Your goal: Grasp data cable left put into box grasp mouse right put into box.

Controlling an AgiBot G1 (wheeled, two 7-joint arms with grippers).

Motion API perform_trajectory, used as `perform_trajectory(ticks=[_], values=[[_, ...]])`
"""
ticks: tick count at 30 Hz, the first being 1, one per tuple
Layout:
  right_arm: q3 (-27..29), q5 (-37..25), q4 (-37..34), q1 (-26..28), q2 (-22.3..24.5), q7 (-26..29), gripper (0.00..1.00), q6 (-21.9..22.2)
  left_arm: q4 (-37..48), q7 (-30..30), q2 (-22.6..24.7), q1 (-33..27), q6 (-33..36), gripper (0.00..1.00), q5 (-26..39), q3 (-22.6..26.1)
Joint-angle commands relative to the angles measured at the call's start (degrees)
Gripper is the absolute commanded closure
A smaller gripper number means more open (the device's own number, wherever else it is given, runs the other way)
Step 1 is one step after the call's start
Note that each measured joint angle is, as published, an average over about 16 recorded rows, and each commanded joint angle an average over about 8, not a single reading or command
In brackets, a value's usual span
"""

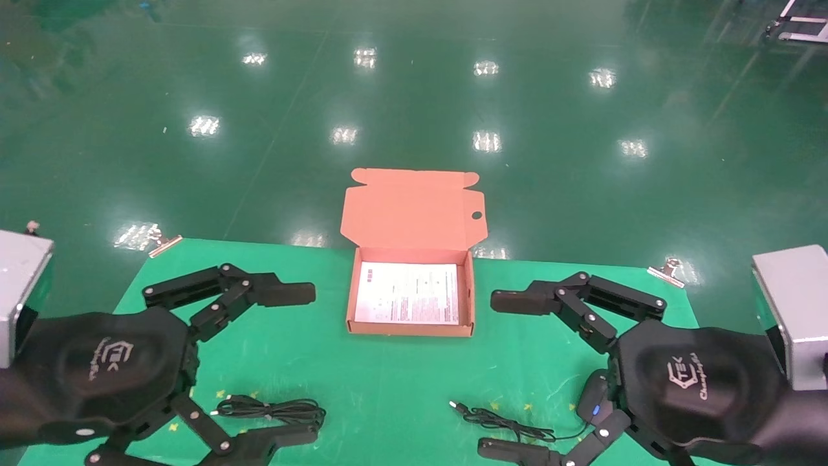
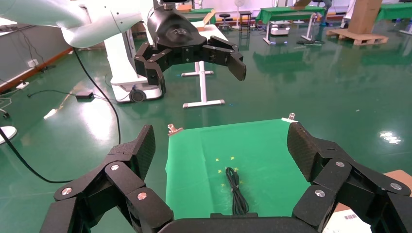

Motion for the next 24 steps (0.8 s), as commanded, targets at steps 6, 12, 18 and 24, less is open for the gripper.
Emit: perform_trajectory(ticks=[6,12,18,24], values=[[0.0,0.0,0.0,0.0,0.0,0.0,0.0,0.0,0.0,0.0,0.0,0.0,0.0,0.0,0.0,0.0],[-0.1,-0.1,0.0,0.1,0.0,0.1,0.0,0.1,0.0,0.0,0.0,0.0,0.0,0.0,0.0,0.0],[-0.1,-0.1,0.0,0.0,0.1,-0.1,0.0,-0.1,-0.2,0.1,-0.1,0.0,0.1,0.0,0.7,0.3],[-0.6,-2.8,0.1,0.5,1.3,-0.6,0.0,-0.5,-1.0,-0.5,-0.3,-0.8,0.1,0.0,4.3,1.9]])
